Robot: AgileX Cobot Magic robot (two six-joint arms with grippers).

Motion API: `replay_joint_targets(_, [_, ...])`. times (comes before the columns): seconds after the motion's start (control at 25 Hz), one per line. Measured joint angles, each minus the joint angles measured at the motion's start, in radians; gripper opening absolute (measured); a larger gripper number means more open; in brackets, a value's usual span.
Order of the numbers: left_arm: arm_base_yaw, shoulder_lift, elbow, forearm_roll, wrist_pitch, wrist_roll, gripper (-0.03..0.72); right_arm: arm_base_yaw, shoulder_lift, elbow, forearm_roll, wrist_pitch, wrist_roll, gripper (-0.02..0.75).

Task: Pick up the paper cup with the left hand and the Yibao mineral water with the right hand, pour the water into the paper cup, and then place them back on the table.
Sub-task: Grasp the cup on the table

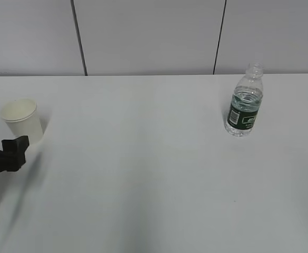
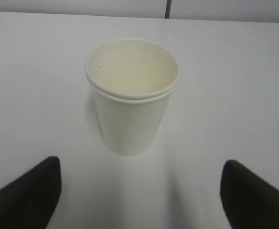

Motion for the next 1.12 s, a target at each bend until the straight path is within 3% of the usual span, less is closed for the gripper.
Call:
replay_joint_targets(0.48, [0.0, 0.216, -0.121, -0.013, -0.064, 0.0, 0.617, 0.0, 0.0, 0.0, 0.0, 0.0, 0.0, 0.585])
replay_joint_targets(1.12, [0.012, 0.323, -0.268, -0.041, -0.106, 0.0, 0.62, 0.0, 0.0, 0.0, 0.006, 0.0, 0.0, 0.585])
